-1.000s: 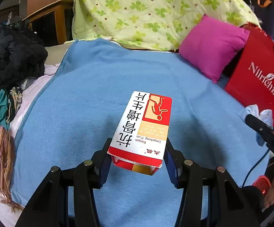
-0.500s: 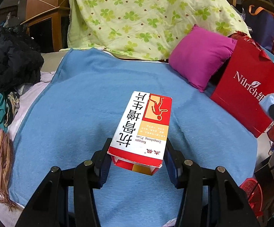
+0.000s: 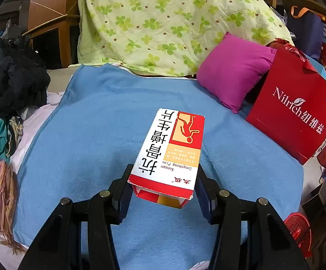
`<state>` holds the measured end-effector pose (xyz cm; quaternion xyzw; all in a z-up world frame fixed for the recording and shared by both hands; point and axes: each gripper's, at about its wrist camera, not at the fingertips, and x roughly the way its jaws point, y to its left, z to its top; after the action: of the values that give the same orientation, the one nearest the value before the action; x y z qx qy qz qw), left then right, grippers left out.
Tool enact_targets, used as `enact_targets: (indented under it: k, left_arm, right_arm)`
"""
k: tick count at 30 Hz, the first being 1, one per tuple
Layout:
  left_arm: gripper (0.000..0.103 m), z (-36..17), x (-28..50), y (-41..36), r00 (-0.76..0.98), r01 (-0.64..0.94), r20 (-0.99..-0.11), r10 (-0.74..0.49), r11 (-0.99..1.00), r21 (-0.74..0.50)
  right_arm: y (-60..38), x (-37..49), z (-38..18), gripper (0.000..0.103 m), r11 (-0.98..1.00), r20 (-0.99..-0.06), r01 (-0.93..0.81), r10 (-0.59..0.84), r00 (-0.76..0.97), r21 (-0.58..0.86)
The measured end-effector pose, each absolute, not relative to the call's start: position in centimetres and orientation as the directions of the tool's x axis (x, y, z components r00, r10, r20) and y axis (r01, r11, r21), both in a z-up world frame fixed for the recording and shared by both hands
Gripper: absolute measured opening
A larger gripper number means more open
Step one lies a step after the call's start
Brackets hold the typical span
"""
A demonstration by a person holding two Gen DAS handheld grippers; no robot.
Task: Collect trash
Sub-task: 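Carry the white-red box and tissue over the red wastebasket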
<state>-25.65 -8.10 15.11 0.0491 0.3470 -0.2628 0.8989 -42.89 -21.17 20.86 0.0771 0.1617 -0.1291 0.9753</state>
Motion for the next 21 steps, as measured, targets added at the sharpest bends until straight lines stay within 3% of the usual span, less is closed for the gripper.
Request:
enact_targets:
  k: [21]
  left_arm:
    - [0.053, 18.0, -30.7, -14.9, 0.579, 0.648, -0.620, -0.530, 0.760, -0.045]
  right_arm:
    - [-27.2, -51.5, 20.5, 0.027, 0.889, -0.363, 0.445, -0.381, 0.850, 0.108]
